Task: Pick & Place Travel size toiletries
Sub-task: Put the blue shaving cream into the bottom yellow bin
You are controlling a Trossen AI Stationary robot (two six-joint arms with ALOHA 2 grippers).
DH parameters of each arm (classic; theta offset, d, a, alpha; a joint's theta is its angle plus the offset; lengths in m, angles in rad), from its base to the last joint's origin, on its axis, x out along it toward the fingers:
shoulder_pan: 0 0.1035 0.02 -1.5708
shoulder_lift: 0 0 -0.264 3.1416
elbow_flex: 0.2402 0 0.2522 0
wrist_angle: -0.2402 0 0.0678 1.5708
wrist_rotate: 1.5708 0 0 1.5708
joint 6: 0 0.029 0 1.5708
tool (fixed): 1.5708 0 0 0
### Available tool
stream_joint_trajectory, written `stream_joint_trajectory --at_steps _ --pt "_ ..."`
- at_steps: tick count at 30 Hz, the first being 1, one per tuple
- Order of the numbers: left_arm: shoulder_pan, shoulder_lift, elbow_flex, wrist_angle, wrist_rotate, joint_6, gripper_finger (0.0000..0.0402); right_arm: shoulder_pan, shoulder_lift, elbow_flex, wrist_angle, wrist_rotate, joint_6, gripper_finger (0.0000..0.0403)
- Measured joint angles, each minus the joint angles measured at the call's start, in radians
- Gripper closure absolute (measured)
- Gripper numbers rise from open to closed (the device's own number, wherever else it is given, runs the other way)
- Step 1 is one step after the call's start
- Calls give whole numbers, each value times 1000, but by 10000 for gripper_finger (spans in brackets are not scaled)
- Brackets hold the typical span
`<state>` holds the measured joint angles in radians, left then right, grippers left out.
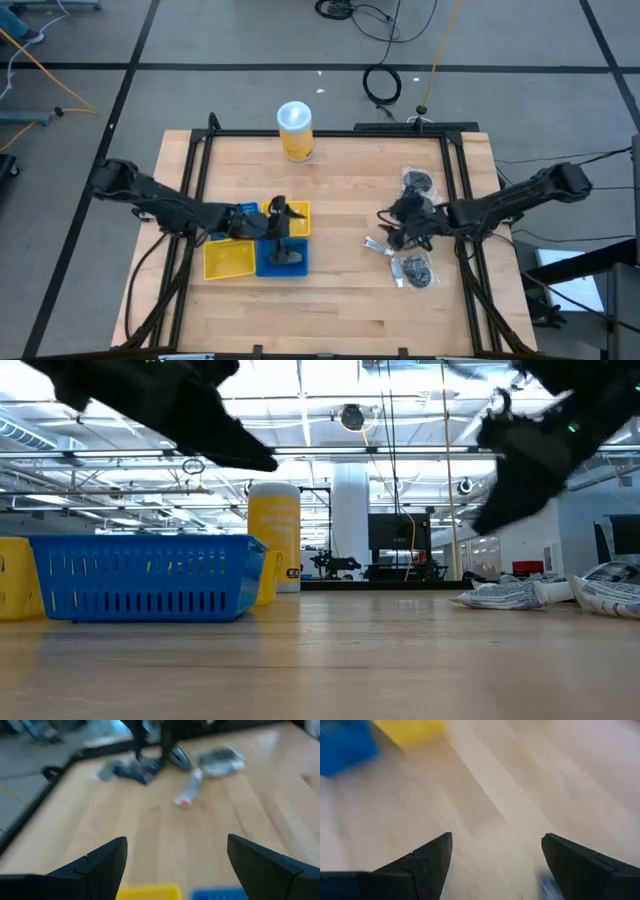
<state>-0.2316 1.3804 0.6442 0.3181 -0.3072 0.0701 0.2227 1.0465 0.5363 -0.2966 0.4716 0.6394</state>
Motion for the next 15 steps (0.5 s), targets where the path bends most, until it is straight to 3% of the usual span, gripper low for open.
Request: stream_joint_trajectory --at_steps 6,10,15 --pt "66 63 -38 146 45 -9 64 -7 10 2 -373 -23 202 106" --pt "95 89 -36 161 52 -29 64 -7 48 3 -405 -108 213 114" --pt "109 120 -36 158 61 -56 64 -7 115 3 -426 -132 222 152"
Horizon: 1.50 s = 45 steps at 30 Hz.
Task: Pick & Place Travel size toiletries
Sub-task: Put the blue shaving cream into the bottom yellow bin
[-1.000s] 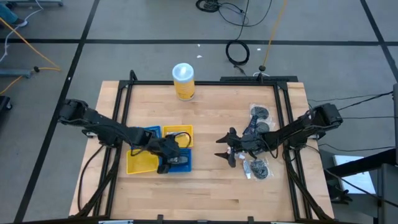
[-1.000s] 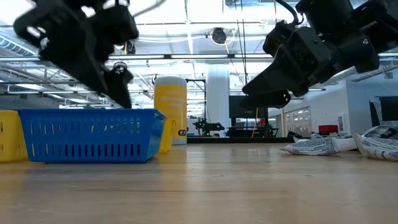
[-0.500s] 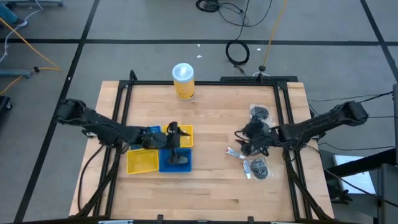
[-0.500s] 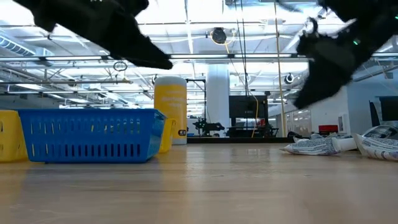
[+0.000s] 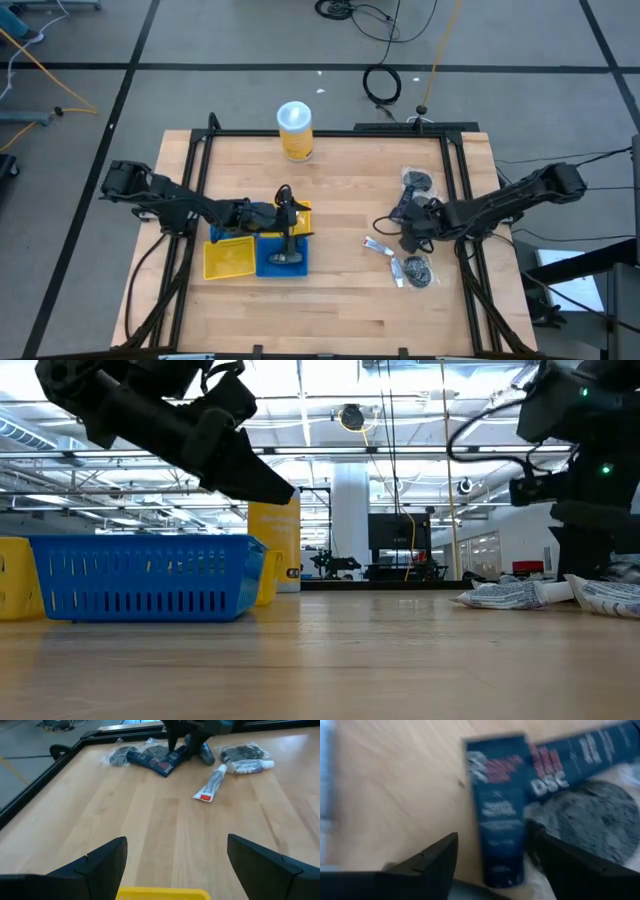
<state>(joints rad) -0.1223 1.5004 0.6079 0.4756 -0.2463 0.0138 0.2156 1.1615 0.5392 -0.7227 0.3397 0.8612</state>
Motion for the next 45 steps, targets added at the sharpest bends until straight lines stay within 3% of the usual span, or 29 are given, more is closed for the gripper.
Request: stream_joint_trajectory --at_steps 5,10,14,25,30,37,41,45 --pt "-1 6 0 4 67 6 64 0 73 1 26 -3 0 199" --pt "0 6 0 31 64 5 64 1 120 0 172 8 -80 253" --pt "1 5 0 57 80 7 64 2 153 0 434 43 -194 285" --pt "8 5 11 272 126 195 64 -17 409 -1 1308 49 -629 270" --pt "58 5 61 201 119 21 64 -19 502 -1 1494 62 -717 277" --pt "156 5 107 42 192 -289 64 -19 519 -1 1557 232 -858 274" --pt "197 5 107 35 277 -391 64 -19 519 -1 1585 283 -933 274" --pt "217 28 109 29 284 -441 64 -19 519 -1 1628 292 -998 274"
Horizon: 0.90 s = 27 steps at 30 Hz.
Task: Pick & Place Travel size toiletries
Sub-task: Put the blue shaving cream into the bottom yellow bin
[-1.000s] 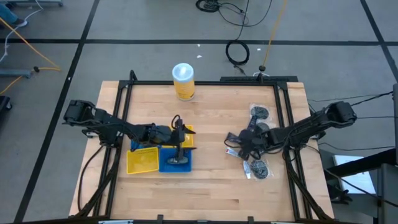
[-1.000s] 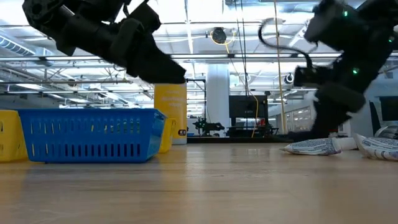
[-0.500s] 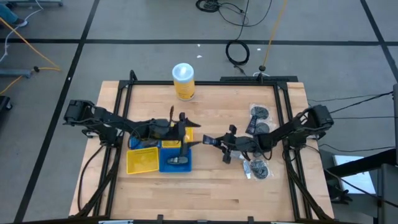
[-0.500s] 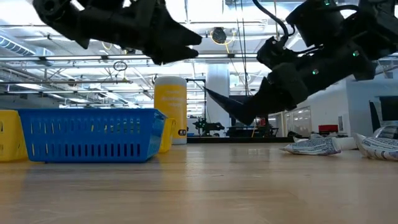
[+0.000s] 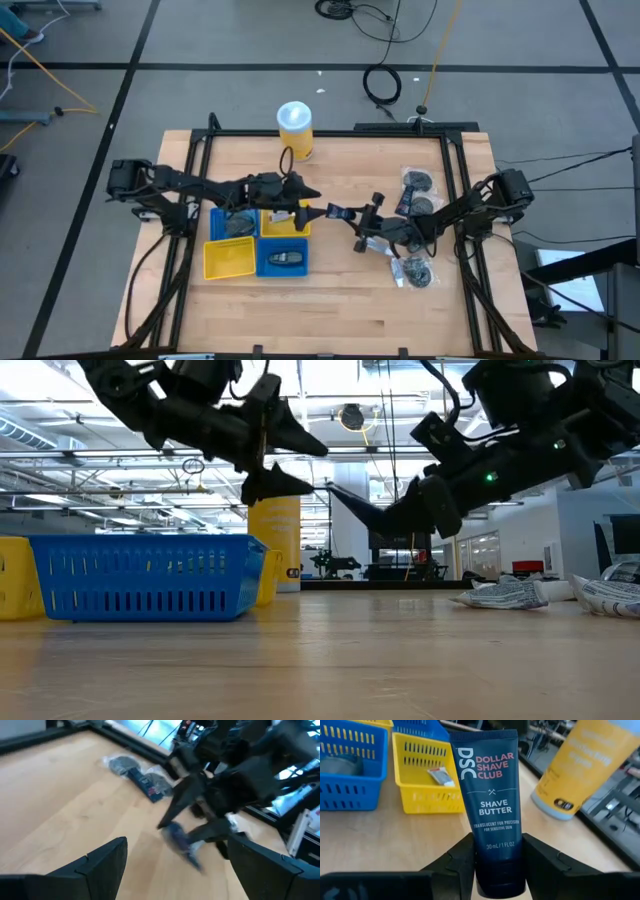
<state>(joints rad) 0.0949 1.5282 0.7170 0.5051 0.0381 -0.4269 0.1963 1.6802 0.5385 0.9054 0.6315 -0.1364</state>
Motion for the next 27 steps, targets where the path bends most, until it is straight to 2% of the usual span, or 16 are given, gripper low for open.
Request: stream_joint_trajectory --at_steps 7,11,14,27 --pt "8 133 0 201 130 -54 64 0 0 30 3 0 -82 273" --pt "12 150 0 240 146 -72 82 0 0 31 -12 0 -82 273" --pt "20 150 0 215 147 -82 124 0 0 31 -13 0 -82 273" --pt "29 150 0 175 146 -64 371 -1 0 31 -26 12 -83 272"
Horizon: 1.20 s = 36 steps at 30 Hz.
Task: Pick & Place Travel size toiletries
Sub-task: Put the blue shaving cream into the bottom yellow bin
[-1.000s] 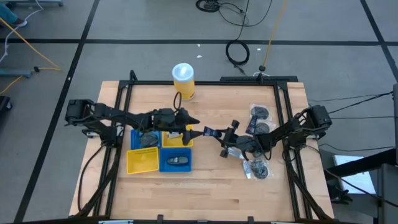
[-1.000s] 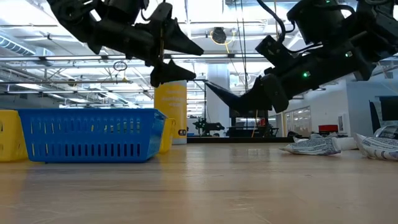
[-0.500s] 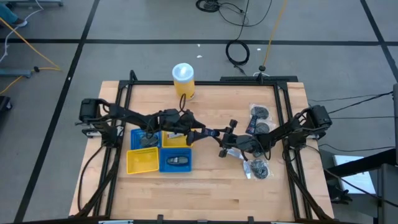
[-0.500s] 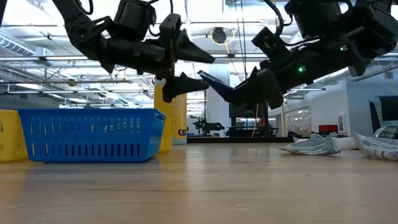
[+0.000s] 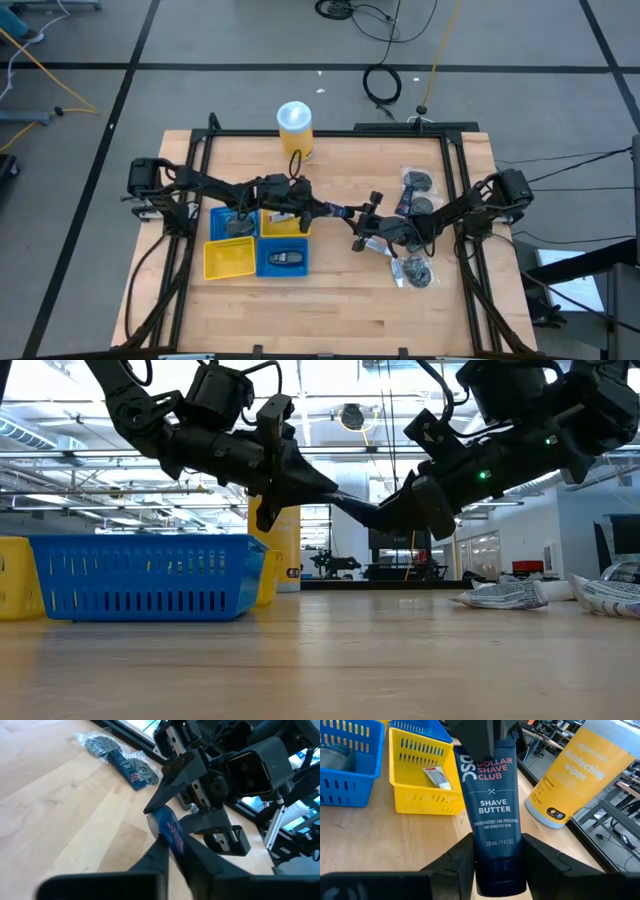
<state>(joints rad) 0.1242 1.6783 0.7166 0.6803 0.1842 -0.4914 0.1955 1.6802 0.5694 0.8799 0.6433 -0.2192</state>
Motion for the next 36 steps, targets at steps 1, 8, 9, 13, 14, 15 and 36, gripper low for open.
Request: stream_joint_trajectory --at_steps 1,8,9,13,14,15,36 --pt "0 0 0 -1 0 7 385 0 0 0 0 1 -1 272" --pt "0 -27 -1 -19 22 60 399 5 -2 0 13 -21 -32 239" --pt "0 -41 -1 -30 25 68 399 10 -11 0 8 -19 -36 227" --pt "0 -127 -1 -140 21 119 399 43 -84 0 -40 -19 -52 170" --pt "0 -155 -1 -181 15 135 400 56 -110 0 -71 -19 -52 159" --pt "0 -186 -1 -222 8 148 399 69 -136 0 -97 -18 -45 148" --pt "-563 -684 310 -1699 -300 -269 400 86 -144 -60 127 -178 31 126"
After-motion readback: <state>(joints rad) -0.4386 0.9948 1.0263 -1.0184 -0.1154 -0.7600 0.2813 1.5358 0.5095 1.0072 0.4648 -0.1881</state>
